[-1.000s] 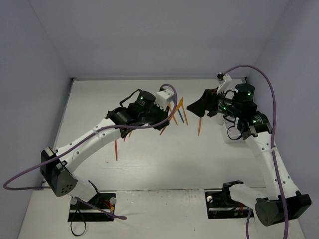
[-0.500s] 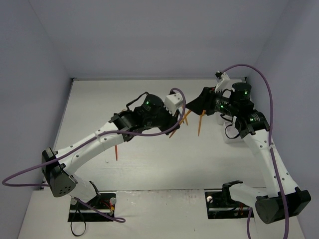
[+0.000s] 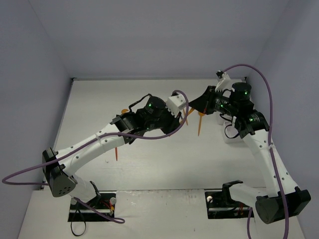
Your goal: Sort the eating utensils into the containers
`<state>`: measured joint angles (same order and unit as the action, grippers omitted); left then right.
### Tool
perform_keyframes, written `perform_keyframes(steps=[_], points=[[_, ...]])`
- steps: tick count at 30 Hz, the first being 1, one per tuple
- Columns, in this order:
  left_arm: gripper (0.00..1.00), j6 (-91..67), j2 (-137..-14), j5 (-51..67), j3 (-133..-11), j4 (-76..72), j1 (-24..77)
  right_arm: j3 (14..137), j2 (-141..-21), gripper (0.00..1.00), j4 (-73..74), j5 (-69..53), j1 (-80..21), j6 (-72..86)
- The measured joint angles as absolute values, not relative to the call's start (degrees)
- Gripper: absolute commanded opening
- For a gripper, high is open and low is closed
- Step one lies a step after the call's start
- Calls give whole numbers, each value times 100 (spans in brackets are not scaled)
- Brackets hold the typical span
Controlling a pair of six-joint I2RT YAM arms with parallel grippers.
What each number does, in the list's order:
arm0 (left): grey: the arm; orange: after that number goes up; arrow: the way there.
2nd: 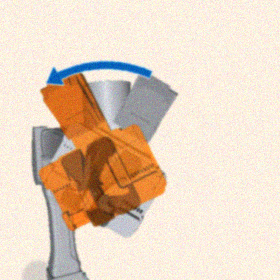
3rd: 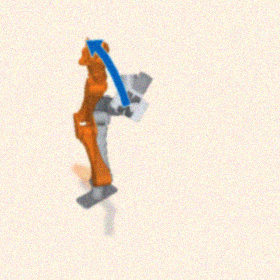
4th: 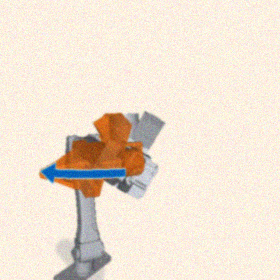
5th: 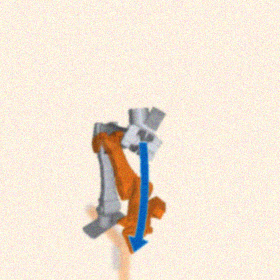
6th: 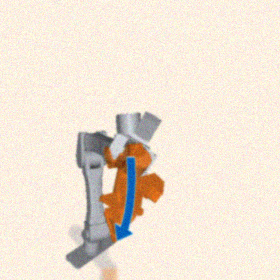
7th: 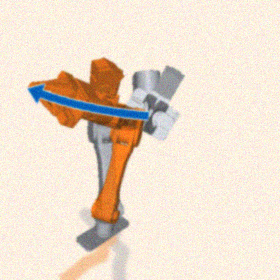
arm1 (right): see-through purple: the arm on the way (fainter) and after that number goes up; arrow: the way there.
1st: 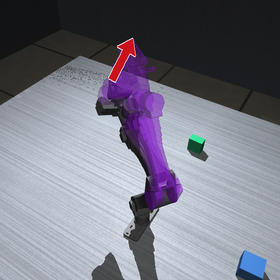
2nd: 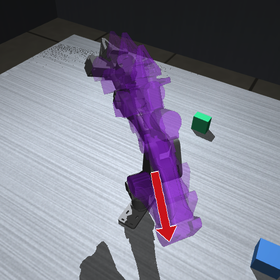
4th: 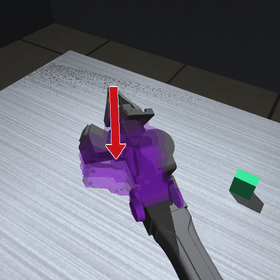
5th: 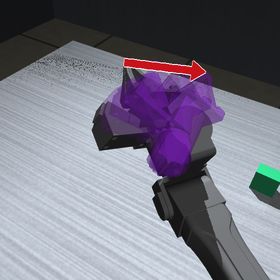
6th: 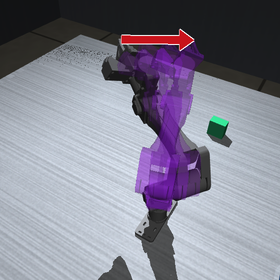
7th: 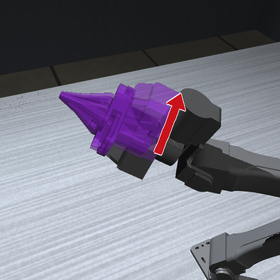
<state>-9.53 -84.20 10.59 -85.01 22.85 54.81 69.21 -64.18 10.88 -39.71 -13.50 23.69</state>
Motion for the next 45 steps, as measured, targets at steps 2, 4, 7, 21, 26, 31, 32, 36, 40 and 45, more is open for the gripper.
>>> perform_keyframes(steps=[2, 4, 7, 21, 26, 31, 32, 36, 40, 45], points=[[0, -938, -8425, 1000, -8503, 2283, 5481, 6921, -6404, 0, 1054, -3957, -1353, 2408], [17, -933, -8433, 936, -8503, 2280, 5489, 6921, -6390, 0, 1047, -3916, -1363, 2418], [52, -919, -8432, 830, -8503, 2248, 5510, 6921, -6373, 0, 1051, -3827, -1365, 2402], [77, -1210, -8016, -680, -7969, 2564, 5372, 7174, -6153, 0, 1404, -1705, -1062, 1584], [78, -1714, -7325, -778, -7044, 2888, 4389, 7434, -5988, 0, 1501, -431, -264, 1168], [80, -1834, -6244, -849, -6040, 3206, 3134, 7660, -6051, 0, 1541, 729, -78, 737], [80, -1807, -6030, -875, -5929, 3277, 3010, 7712, -6101, 0, 1550, 872, -25, 651], [80, -1662, -5358, -1071, -5586, 3325, 2771, 7859, -6369, 0, 1551, 1338, 234, 366], [80, -1544, -4904, -1345, -5171, 3255, 2729, 7867, -6658, 0, 1562, 1563, 475, 144], [80, -1391, -4681, -1537, -4796, 3264, 2729, 7855, -6926, 0, 1567, 1728, 713, -139]])
